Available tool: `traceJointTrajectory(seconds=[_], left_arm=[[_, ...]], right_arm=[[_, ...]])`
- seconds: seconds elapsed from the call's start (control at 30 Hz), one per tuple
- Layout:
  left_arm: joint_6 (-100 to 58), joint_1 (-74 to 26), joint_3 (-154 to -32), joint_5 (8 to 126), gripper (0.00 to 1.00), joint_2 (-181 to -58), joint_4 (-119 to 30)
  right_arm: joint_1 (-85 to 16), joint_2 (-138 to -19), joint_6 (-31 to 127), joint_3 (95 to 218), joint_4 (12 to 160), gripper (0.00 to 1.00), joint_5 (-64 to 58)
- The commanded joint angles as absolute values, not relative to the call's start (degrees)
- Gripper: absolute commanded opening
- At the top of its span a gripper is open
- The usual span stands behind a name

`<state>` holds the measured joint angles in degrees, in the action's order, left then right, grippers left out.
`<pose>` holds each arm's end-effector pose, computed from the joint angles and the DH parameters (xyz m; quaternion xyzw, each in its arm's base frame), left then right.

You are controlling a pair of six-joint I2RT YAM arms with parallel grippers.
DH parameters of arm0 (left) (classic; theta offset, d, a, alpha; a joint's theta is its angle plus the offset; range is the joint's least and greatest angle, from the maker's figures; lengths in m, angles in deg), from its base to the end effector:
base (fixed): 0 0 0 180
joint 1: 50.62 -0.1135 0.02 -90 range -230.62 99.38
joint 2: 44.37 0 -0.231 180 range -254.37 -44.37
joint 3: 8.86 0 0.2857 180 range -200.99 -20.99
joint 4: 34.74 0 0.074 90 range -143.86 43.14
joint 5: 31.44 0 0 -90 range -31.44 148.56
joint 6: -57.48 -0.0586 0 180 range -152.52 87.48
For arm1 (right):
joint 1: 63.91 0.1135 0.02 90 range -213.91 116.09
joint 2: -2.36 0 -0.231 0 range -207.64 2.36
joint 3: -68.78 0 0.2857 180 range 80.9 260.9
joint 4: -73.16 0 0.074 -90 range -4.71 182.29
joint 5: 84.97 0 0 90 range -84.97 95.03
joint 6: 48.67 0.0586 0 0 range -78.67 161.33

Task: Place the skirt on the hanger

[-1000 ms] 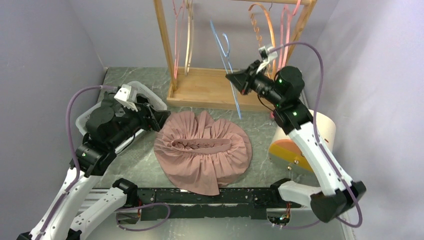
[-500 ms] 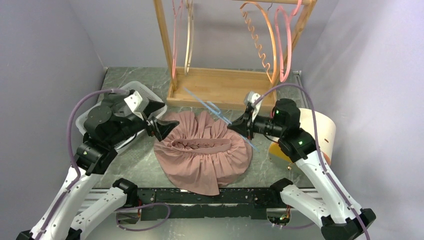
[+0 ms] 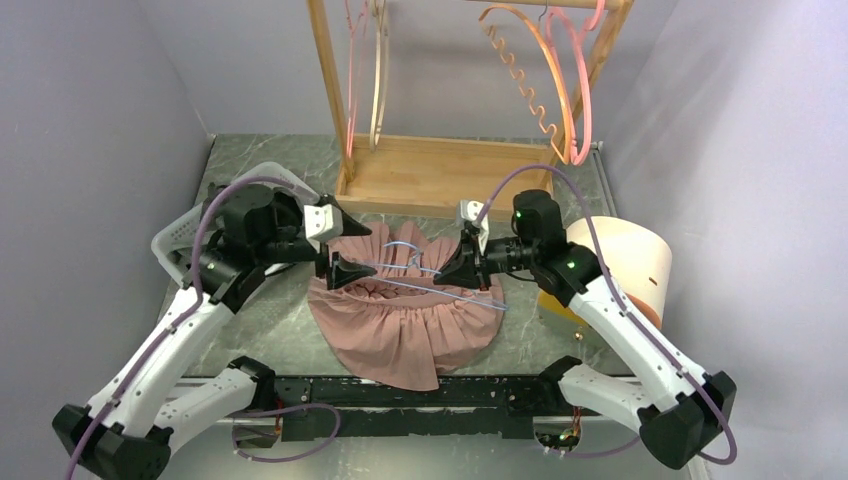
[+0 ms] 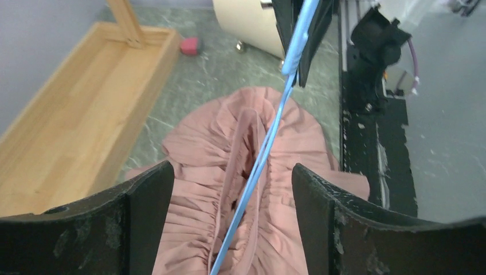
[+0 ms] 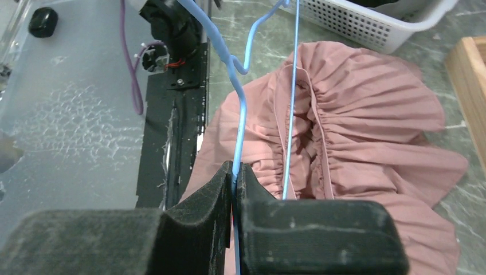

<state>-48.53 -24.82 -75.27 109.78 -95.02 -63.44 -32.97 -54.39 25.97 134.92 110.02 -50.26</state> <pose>0.2109 -0.1527 0.3449 0.5032 0.5629 -0.3848 0.5308 0.2072 0.1804 0.3038 -0.5191 0.6016 0.4553 0.4017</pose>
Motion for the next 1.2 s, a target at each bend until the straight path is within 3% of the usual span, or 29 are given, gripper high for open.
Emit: traceJointTrajectory(seconds=[0.0, 0.13, 0.3, 0.37, 0.4, 0.43, 0.47, 0.53, 0.63, 0.67, 0.73, 1.0, 1.17], left_arm=[[-59.30, -23.74, -77.01, 117.56, 0.78, -97.56, -71.93], [-61.57, -22.44, -74.44, 118.51, 0.73, -96.91, -73.18], [-62.26, -22.12, -73.03, 118.88, 0.56, -96.64, -72.99], [-62.58, -21.94, -72.95, 116.72, 0.45, -96.82, -72.74], [-62.64, -21.87, -72.95, 115.73, 0.34, -96.97, -72.27], [-62.89, -21.77, -73.04, 115.09, 0.16, -97.01, -72.09], [-63.67, -21.78, -73.35, 114.95, 0.08, -97.15, -72.39], [-64.11, -21.73, -73.71, 114.89, 0.07, -97.21, -72.19], [-62.67, -21.64, -73.03, 114.28, 0.07, -96.80, -70.14], [-62.18, -21.62, -72.74, 114.13, 0.07, -96.64, -69.55], [-61.55, -21.63, -72.35, 113.82, 0.07, -96.32, -68.64], [-59.55, -21.63, -70.91, 111.94, 0.07, -94.91, -65.48], [-57.59, -21.62, -69.74, 110.46, 0.07, -93.83, -63.05]], right_arm=[[-30.72, -57.04, 23.91, 137.93, 111.65, 0.00, -52.57], [-29.17, -58.32, 23.81, 140.53, 111.87, 0.00, -52.46], [-28.13, -59.09, 23.94, 141.26, 111.71, 0.00, -53.03], [-27.93, -59.14, 23.85, 141.38, 111.81, 0.00, -53.59], [-27.76, -59.08, 23.91, 141.54, 111.77, 0.00, -54.01], [-27.72, -59.13, 23.89, 141.58, 111.69, 0.00, -54.30], [-27.63, -59.05, 24.07, 141.55, 111.40, 0.00, -54.49], [-27.31, -59.02, 24.66, 141.55, 110.54, 0.03, -55.22], [-26.52, -59.00, 29.12, 141.26, 106.50, 0.42, -55.80], [-25.99, -58.99, 31.44, 140.83, 103.74, 0.51, -55.03], [-24.54, -59.06, 34.92, 140.07, 98.53, 0.59, -52.85], [-20.19, -61.95, 43.02, 139.16, 85.60, 0.58, -45.62], [-18.97, -64.81, 42.59, 140.88, 86.12, 0.34, -44.36]])
